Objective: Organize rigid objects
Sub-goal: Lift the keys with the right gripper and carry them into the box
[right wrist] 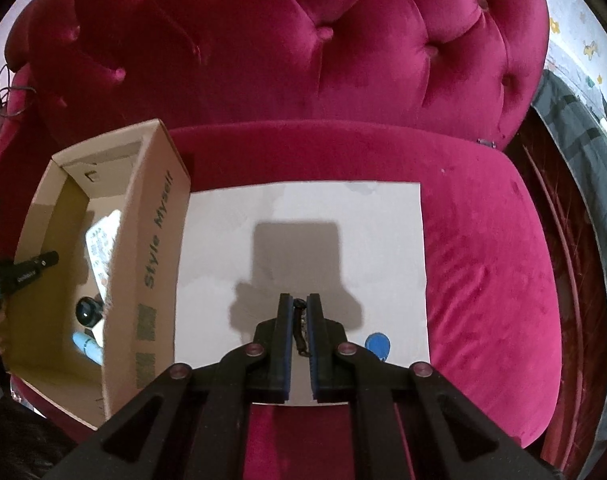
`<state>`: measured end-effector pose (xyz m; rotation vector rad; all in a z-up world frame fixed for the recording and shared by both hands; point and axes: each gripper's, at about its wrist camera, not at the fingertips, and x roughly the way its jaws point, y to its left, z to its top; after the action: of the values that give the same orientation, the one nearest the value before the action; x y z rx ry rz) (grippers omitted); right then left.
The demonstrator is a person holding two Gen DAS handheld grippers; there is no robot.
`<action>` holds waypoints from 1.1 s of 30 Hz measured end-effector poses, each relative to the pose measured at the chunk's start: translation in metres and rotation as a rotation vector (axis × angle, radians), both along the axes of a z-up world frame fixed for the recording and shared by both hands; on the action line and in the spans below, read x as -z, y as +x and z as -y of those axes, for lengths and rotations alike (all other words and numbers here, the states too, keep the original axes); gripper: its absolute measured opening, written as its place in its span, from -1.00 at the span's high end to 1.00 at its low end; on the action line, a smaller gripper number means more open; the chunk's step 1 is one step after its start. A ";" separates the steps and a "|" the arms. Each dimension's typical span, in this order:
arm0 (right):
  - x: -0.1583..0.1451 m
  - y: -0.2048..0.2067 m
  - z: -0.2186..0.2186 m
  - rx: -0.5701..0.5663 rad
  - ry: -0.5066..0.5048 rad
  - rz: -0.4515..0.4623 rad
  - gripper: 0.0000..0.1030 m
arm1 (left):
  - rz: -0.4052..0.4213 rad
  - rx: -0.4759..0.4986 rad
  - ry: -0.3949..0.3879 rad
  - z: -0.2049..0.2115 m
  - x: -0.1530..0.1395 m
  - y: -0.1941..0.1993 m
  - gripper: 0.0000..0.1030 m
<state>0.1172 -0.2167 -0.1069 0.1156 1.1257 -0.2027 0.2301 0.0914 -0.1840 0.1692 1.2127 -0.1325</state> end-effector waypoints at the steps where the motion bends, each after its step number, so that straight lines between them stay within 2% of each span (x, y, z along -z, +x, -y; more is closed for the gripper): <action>1: -0.003 0.001 -0.001 -0.002 -0.001 0.006 0.91 | 0.000 0.000 0.000 0.000 0.000 0.000 0.72; 21: -0.091 0.026 -0.039 -0.100 -0.036 0.162 0.91 | -0.001 0.000 0.000 0.001 0.000 0.000 0.72; 33: -0.125 0.044 -0.080 -0.191 -0.037 0.227 0.91 | -0.002 0.000 -0.001 0.003 0.000 0.000 0.72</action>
<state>0.1610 -0.1370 0.0184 -0.0023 0.9006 -0.0383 0.2303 0.0885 -0.1837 0.1687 1.2147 -0.1331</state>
